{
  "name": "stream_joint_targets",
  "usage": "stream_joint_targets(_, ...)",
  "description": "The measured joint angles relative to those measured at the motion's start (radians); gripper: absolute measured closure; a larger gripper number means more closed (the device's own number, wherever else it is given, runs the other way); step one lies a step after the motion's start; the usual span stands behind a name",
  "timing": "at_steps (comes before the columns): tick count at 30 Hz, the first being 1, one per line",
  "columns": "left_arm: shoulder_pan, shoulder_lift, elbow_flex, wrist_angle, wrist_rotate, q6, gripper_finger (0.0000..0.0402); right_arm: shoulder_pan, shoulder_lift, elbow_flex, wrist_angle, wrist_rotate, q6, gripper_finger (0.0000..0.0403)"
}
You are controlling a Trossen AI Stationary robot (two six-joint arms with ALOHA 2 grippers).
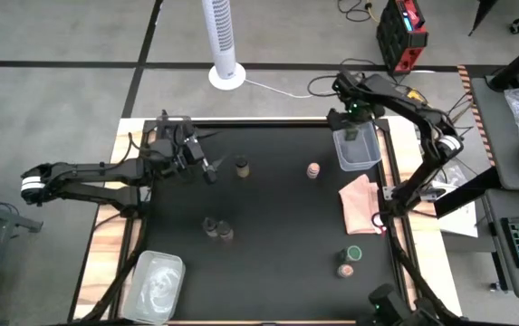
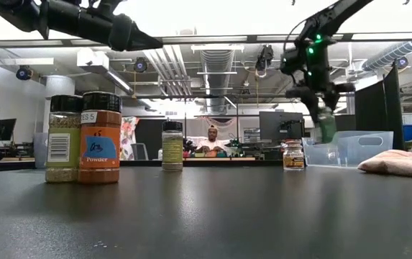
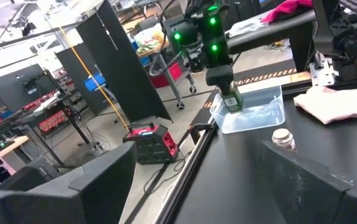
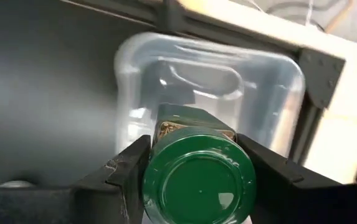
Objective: Sort spices by type
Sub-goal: Put the top green spice bottle into the transparent bin
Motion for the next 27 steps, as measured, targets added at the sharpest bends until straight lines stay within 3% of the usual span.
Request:
stream_joint_targets(16,0.000,0.034,0.000,0.049,0.000,0.044,0.0082,-0.035,-0.002,-0.168,0.124,-0.044,-0.074,0.0211)
stream_joint_targets(27,0.000,0.035,0.000,0.049,0.000,0.045,0.0082,-0.035,-0.006,-0.199,0.157,-0.039,-0.049,0.0211)
